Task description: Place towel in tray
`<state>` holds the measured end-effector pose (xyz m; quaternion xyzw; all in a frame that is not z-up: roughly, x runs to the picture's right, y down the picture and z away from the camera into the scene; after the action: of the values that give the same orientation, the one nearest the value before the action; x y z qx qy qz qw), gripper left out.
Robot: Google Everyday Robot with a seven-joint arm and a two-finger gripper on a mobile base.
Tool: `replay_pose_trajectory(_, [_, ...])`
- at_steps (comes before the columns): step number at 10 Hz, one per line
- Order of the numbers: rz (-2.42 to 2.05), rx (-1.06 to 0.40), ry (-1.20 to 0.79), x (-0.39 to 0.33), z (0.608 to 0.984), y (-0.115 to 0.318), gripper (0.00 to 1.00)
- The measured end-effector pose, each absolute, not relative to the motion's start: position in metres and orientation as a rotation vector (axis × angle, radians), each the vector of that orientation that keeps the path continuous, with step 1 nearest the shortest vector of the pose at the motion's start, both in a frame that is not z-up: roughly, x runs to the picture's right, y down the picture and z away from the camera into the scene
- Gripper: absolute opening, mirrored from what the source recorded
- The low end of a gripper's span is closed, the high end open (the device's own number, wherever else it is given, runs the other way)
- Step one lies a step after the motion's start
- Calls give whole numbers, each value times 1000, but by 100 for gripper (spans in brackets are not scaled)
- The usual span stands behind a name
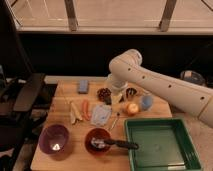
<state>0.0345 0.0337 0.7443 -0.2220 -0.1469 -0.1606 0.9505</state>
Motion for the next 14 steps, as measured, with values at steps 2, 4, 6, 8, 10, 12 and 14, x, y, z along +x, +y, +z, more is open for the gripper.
replay_pose_trajectory(2, [-327,-452,-300,34,745,34,65])
replay_pose_trajectory(4, [-337,-469,-311,30,748,37,65])
replay_pose_trajectory(6, [-358,-506,-341,11,766,53,65])
replay_pose_trajectory(8, [-366,-538,-368,-4,785,69,65])
replay_pose_trajectory(10, [-359,-562,-390,-9,794,78,65])
replay_pose_trajectory(12, [-344,-581,-419,-13,804,89,65])
replay_pose_trajectory(14, [-339,-596,-437,-19,815,101,65])
